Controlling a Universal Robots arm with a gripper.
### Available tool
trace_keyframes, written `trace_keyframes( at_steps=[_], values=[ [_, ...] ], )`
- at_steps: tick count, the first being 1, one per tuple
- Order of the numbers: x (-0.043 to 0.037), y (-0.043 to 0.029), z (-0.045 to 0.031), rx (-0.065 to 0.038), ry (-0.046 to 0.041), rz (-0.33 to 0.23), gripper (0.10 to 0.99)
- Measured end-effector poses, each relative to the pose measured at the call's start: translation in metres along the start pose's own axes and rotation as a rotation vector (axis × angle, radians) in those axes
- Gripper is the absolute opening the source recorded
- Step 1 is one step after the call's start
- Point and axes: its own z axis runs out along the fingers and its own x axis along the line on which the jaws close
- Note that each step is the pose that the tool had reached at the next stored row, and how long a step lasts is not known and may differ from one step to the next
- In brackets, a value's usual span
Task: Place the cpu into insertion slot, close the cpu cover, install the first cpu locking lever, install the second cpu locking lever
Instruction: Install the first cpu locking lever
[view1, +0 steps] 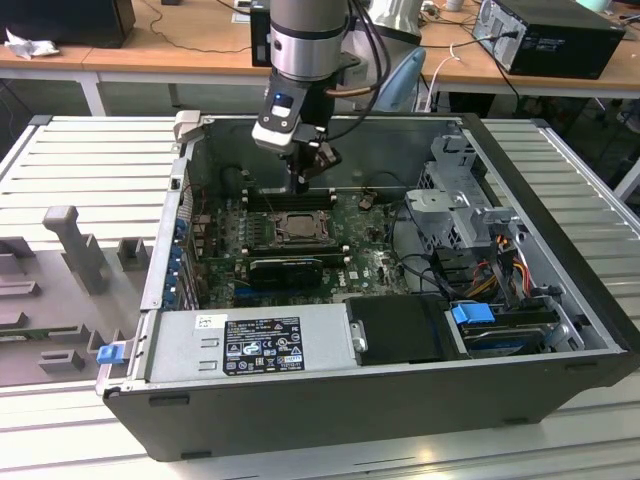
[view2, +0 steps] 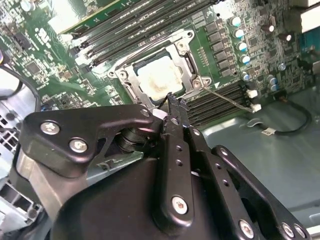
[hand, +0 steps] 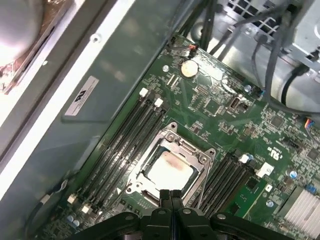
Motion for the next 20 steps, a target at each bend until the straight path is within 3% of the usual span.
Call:
trace_keyframes(
  at_steps=[20],
  values=[
    [0.0000,0.0000,0.0000,0.005,0.0036,-0.264,0.106]
  ],
)
